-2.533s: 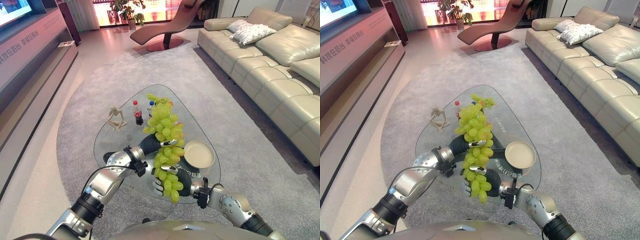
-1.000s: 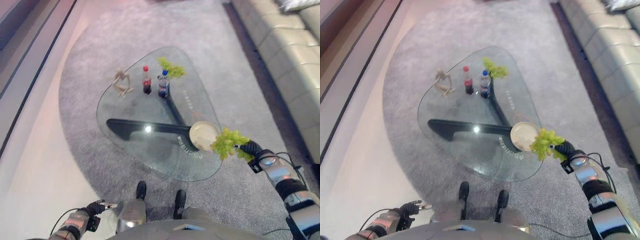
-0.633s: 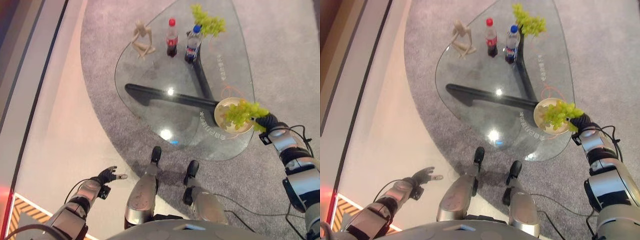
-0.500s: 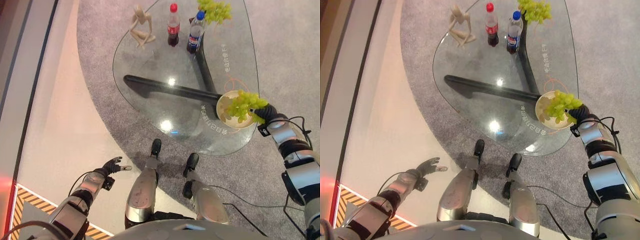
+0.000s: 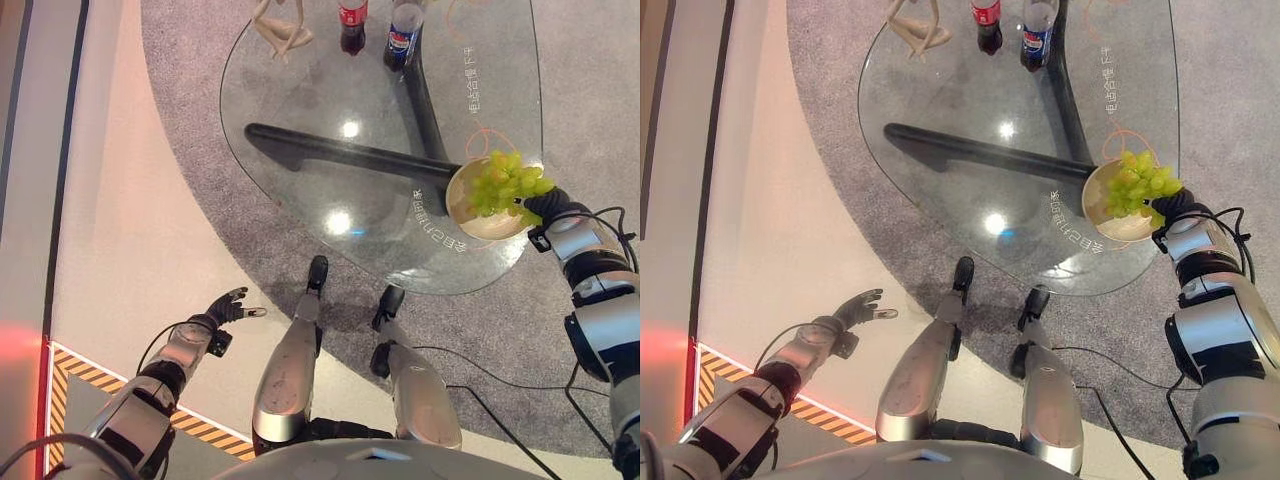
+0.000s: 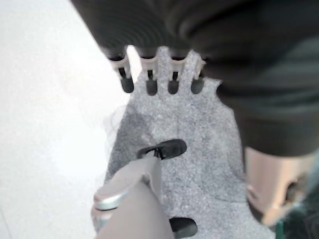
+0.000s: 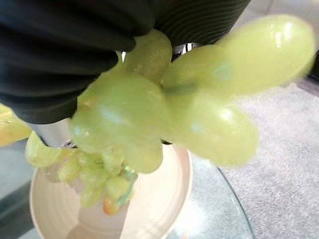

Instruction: Pick up fruits into the plate

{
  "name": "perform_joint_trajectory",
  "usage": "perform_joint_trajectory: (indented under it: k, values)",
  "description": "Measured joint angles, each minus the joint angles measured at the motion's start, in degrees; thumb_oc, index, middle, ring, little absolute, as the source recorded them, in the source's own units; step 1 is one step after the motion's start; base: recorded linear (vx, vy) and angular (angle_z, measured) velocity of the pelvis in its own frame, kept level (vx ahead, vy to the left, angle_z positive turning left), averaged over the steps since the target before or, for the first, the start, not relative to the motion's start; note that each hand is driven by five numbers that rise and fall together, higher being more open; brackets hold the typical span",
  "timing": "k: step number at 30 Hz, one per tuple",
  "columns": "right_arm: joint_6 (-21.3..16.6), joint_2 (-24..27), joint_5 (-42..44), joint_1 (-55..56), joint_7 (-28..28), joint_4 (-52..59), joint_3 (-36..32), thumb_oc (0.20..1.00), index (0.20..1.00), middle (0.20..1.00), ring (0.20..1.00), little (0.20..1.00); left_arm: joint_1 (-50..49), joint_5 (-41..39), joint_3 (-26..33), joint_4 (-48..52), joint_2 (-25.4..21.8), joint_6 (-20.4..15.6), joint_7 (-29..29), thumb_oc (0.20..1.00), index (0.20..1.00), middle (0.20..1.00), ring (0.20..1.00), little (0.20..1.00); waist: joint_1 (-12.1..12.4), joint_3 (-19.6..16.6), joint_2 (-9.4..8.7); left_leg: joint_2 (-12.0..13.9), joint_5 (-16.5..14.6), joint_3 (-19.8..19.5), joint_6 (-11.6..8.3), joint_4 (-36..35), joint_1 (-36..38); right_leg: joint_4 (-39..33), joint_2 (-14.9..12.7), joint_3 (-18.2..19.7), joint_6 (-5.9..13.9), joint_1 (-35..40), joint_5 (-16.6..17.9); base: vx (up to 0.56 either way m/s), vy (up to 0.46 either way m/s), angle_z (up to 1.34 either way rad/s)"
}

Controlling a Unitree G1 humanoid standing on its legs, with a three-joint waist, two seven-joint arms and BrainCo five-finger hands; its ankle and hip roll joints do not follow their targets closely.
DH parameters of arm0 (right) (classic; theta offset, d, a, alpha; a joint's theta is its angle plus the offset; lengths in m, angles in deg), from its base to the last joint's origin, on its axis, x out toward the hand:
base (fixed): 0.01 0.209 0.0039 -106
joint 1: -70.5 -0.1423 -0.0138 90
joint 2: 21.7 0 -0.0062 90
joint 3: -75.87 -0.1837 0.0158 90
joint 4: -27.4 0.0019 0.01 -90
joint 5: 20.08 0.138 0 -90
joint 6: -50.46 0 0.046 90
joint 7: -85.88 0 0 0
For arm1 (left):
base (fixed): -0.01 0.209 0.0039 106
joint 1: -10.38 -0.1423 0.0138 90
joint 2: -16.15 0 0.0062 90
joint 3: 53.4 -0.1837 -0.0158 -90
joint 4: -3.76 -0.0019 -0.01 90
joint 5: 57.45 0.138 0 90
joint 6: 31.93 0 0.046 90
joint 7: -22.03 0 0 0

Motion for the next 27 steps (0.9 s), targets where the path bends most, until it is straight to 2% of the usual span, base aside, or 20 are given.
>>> perform_joint_trajectory:
  k: [12, 21, 26, 27]
  values:
    - [0.9, -0.5, -4.3, -0.9, -0.1, 0.1, 2.2, 1.000, 1.000, 1.000, 1.000, 1.000, 0.2, -0.4, -0.1, 2.5, 0.0, 0.0, 0.2, 1.000, 1.000, 1.000, 1.000, 1.000, -0.1, 0.0, 0.11, -0.4, 0.4, 0.5, 0.40, 0.0, -0.9, 6.5, -1.4, 0.6, 0.22, -3.9, -2.6, -0.02, 0.028, -0.01]
    - [0.9, -0.9, -4.2, -0.8, -2.7, 0.2, 2.1, 1.000, 1.000, 1.000, 1.000, 1.000, 0.1, -0.4, -0.1, 2.0, 0.1, 0.0, 0.2, 1.000, 1.000, 1.000, 1.000, 1.000, -0.1, 0.0, 0.11, -0.5, 0.5, 0.6, 0.46, 0.6, -0.4, 7.4, -1.9, 0.7, 0.22, -3.6, -2.6, -0.01, 0.058, 0.00]
    - [-0.5, -0.9, 0.6, 0.4, -6.3, 1.0, -1.7, 1.000, 1.000, 1.000, 1.000, 1.000, -0.3, -0.4, 0.1, 1.4, 0.6, 0.0, 0.2, 1.000, 1.000, 1.000, 1.000, 1.000, -0.4, 0.0, 0.01, -0.4, -0.1, 1.1, 0.98, 0.5, 1.9, 7.3, -2.0, 1.2, 0.49, -1.4, -2.8, 0.03, 0.101, -0.03]
    - [-1.1, -0.9, 3.1, 1.9, -6.9, 3.1, -4.3, 1.000, 1.000, 1.000, 1.000, 1.000, -0.4, -0.4, 0.4, 1.2, 0.9, 0.0, 0.1, 1.000, 1.000, 1.000, 1.000, 1.000, -0.4, -0.1, -0.06, -0.4, -0.4, 1.4, 0.89, 0.4, 2.4, 7.2, -2.0, 1.5, 0.39, -1.0, -2.7, 0.05, 0.076, -0.12]
